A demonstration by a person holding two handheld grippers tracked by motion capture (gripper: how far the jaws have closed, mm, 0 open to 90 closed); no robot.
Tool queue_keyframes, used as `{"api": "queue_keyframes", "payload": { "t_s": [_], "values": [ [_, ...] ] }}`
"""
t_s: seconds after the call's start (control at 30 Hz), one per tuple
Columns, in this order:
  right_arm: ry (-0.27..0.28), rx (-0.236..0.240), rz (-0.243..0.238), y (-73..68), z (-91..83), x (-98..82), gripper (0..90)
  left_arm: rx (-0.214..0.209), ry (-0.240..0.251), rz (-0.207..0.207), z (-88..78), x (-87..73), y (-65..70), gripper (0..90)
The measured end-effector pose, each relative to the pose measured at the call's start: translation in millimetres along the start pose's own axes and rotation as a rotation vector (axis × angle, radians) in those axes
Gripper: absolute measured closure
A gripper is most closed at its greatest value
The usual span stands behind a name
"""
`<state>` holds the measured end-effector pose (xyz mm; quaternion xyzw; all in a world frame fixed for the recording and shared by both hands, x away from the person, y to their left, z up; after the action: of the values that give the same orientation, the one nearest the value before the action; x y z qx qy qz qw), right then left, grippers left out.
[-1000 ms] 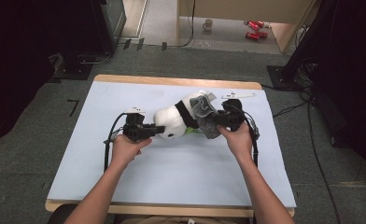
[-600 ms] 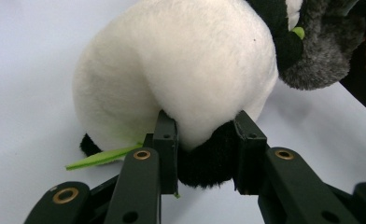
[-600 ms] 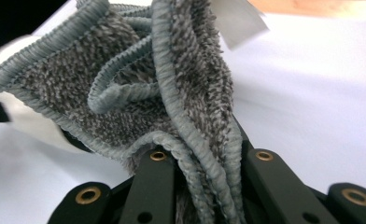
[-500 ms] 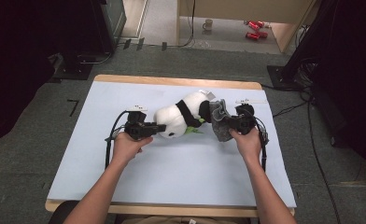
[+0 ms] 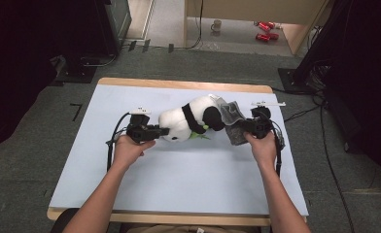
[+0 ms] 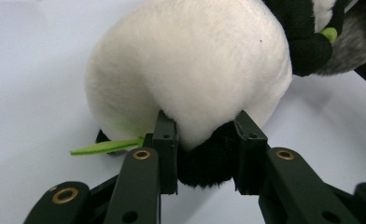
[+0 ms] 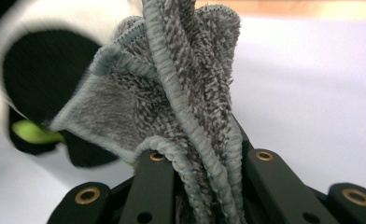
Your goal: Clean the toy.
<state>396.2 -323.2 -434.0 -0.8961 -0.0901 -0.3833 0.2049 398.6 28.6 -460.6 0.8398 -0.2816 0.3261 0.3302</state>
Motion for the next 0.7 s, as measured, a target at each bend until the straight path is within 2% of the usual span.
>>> {"api": "queue_keyframes", "payload": {
  "t_s": [0.13,0.23,0.3,0.4,0.47,0.53,0.63,0.7],
  "values": [
    [0.083,0.038,0.014,-5.3,-21.8,13.5,79.4,-0.011,0.0,-0.012,0.2,0.4,2.0,67.9],
    [0.108,0.091,-0.004,-19.7,-30.2,20.6,79.3,-0.015,0.004,-0.022,0.0,0.7,2.9,67.7],
    [0.093,0.125,-0.034,-33.4,-28.7,21.3,79.1,-0.013,0.005,-0.02,0.0,0.5,2.8,67.6],
    [0.041,0.153,-0.083,-51.5,-18.2,17.3,79.1,-0.013,0.007,-0.017,-0.3,0.4,2.7,66.8],
    [0.004,0.142,-0.112,-59.2,-8.3,12.9,78.7,-0.007,0.004,-0.011,-0.5,0.0,2.7,64.9],
    [0.004,0.129,-0.119,-60.0,-1.9,10.0,78.6,-0.005,0.005,0.002,-1.1,-0.4,1.7,59.9],
    [0.005,0.129,-0.101,-53.3,0.1,9.5,78.5,-0.011,0.001,0.023,-3.1,-0.1,2.4,50.5],
    [0.003,0.119,-0.095,-49.7,1.3,8.6,78.5,-0.011,-0.007,0.046,-5.2,0.8,3.9,47.9]
  ]
}}
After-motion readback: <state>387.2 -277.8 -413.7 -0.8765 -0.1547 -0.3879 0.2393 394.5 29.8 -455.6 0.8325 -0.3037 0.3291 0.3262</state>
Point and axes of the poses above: each handheld gripper's, and its own axes: z roughly forward along the jaws, x roughly out of its top, y roughly to its right, the point moved 4 cm from there along z, roughly forward along the jaws, and after that the axes turned 2 degrees about -x, right-handed, at the moved point
